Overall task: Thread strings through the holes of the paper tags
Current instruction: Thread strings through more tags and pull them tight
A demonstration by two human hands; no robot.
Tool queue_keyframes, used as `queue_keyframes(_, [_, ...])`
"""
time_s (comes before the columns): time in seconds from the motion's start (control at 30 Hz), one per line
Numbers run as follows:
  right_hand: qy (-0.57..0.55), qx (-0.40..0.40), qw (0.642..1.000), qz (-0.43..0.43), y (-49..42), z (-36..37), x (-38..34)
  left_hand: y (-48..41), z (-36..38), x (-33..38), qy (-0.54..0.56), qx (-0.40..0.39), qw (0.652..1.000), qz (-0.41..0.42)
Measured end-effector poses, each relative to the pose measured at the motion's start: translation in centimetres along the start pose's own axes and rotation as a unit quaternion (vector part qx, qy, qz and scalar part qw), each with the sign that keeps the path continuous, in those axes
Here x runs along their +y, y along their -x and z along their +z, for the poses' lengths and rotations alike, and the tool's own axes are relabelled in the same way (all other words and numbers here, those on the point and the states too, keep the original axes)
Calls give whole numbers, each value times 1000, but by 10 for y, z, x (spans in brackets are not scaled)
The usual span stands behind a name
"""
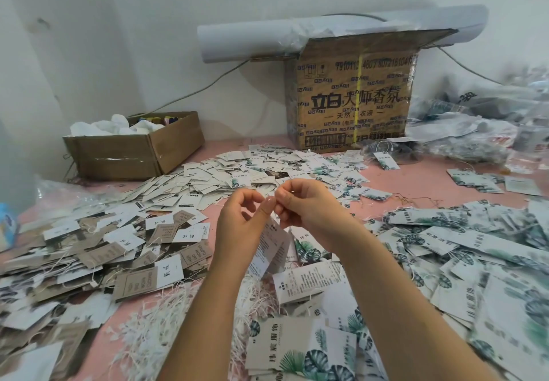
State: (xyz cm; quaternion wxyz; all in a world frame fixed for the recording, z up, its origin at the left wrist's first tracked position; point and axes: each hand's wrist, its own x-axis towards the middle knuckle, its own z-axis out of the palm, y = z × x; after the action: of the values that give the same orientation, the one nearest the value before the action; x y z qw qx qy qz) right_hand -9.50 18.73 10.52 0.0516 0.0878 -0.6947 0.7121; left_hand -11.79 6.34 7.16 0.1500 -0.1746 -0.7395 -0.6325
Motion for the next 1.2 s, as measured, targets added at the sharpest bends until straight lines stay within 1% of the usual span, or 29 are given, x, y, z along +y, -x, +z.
queue_keyframes(0.07, [-16,10,1000,-13,1,0,-2,0,-2,-2,-12,-15,1000,2])
queue_keyframes(0.13, [-49,18,998,-29,1,0,-5,0,-5,-3,-23,-63,998,6])
queue_keyframes(0.2, [-93,22,994,-44,1,-1,-7,0,-7,-3,-38,-116,992,-12])
queue_keyframes(0.3, [-136,21,989,-61,1,-1,-9,2,-5,-4,-110,-157,981,-36])
queue_keyframes(0.43, [-156,13,985,-68,1,-1,-10,4,-1,-7,-182,-153,971,14])
queue_keyframes(0.57, [-168,2,983,-78,1,-3,-10,3,2,-8,-214,-141,966,40])
queue_keyframes(0.67, [-171,8,981,-88,1,-7,-13,0,-4,-6,-185,-132,974,10])
queue_keyframes(0.77, [-157,46,982,-92,1,-14,-13,-4,-14,-4,-115,-113,986,-33])
queue_keyframes(0.87, [-83,105,987,-91,0,-23,-9,-5,-22,2,-9,-100,993,-68])
queue_keyframes(0.93, [-22,123,989,-78,0,-27,-5,-4,-25,7,66,-92,991,-74])
queue_keyframes(1.0, [35,103,993,-54,-1,-28,-2,-4,-27,10,109,-85,988,-69])
queue_keyframes(1.07, [64,55,996,-30,0,-24,0,-4,-26,12,130,-76,986,-70])
queue_keyframes(1.2, [42,-39,998,-5,1,-15,3,-5,-28,11,125,-61,988,-72])
